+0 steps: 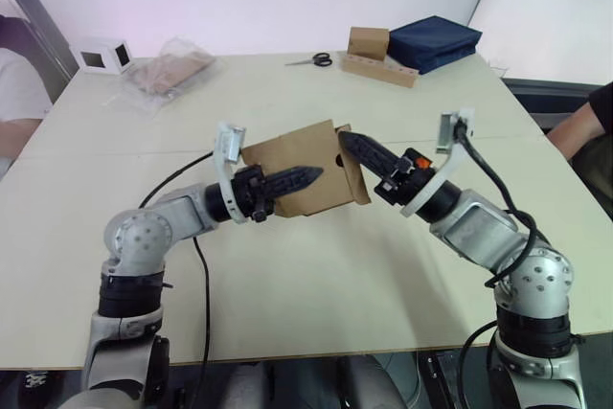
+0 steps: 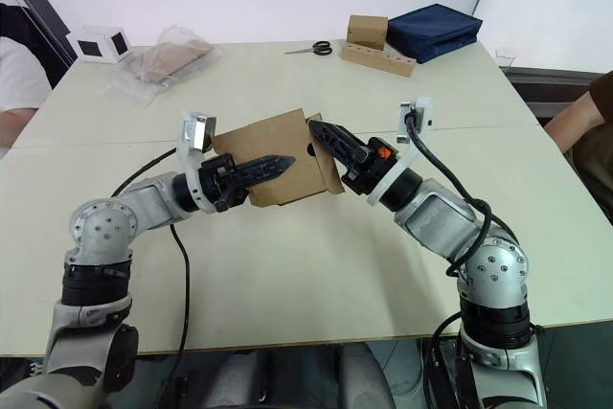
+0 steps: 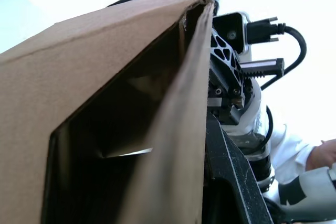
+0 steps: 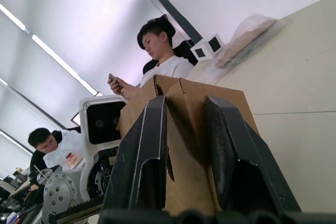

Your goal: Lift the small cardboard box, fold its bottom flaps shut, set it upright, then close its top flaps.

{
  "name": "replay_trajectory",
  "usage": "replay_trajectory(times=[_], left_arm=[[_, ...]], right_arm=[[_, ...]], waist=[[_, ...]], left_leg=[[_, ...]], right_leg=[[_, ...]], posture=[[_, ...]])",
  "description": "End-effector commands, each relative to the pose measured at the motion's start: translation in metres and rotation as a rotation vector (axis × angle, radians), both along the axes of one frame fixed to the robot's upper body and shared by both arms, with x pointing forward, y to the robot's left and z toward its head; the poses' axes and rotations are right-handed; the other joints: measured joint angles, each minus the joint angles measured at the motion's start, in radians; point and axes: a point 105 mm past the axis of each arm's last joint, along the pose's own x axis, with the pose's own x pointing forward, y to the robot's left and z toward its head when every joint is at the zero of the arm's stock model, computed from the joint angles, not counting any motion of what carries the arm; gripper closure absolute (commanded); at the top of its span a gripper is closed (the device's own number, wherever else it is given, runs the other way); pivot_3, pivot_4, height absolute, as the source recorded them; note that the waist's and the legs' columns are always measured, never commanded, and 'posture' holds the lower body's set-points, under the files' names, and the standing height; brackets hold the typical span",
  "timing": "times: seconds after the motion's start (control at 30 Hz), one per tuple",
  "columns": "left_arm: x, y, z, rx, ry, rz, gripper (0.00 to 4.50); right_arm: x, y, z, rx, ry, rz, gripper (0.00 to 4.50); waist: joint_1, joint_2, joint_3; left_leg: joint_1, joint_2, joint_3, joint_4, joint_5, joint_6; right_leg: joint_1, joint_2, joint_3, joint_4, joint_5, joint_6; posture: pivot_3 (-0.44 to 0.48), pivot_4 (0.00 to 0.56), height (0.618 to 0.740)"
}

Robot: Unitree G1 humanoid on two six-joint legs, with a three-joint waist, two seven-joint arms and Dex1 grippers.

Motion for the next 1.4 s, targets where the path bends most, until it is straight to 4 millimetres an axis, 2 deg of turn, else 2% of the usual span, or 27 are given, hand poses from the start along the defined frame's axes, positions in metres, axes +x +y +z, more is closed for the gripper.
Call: replay_trajectory(times=[0.03, 0.33, 1.07, 1.4], left_arm=[[-0.001, -0.004, 0.019, -0.047, -0.042, -0.019, 4.5], [0.005, 0.007, 0.034, -0.135, -0.005, 0.011, 4.5], [0.012, 0.016, 0.036, -0.144, 0.027, 0.048, 4.5], [0.0, 0.009, 0.03, -0.116, 0.023, -0.01, 4.5]], right_arm=[[-0.023, 0.021, 0.004, -0.019, -0.043, 0.13, 3.39], [-0.027, 0.012, -0.001, -0.029, -0.024, 0.108, 3.39], [-0.035, -0.006, -0.005, -0.043, 0.006, 0.084, 3.39], [-0.026, -0.006, 0.0, -0.029, -0.016, 0.053, 3.39]], waist=[[0.0, 0.0, 0.0], [0.0, 0.0, 0.0], [0.001, 0.0, 0.0], [0.001, 0.0, 0.0]], left_leg=[[0.0, 0.0, 0.0, 0.0, 0.0, 0.0], [0.0, 0.0, 0.0, 0.0, 0.0, 0.0], [0.0, 0.0, 0.0, 0.0, 0.0, 0.0], [0.0, 0.0, 0.0, 0.0, 0.0, 0.0]], right_leg=[[0.0, 0.0, 0.0, 0.0, 0.0, 0.0], [0.0, 0.0, 0.0, 0.0, 0.0, 0.0], [0.0, 0.0, 0.0, 0.0, 0.0, 0.0], [0.0, 0.0, 0.0, 0.0, 0.0, 0.0]], posture=[[0.0, 0.15, 0.74], [0.0, 0.15, 0.74], [0.0, 0.15, 0.74], [0.0, 0.15, 0.74]])
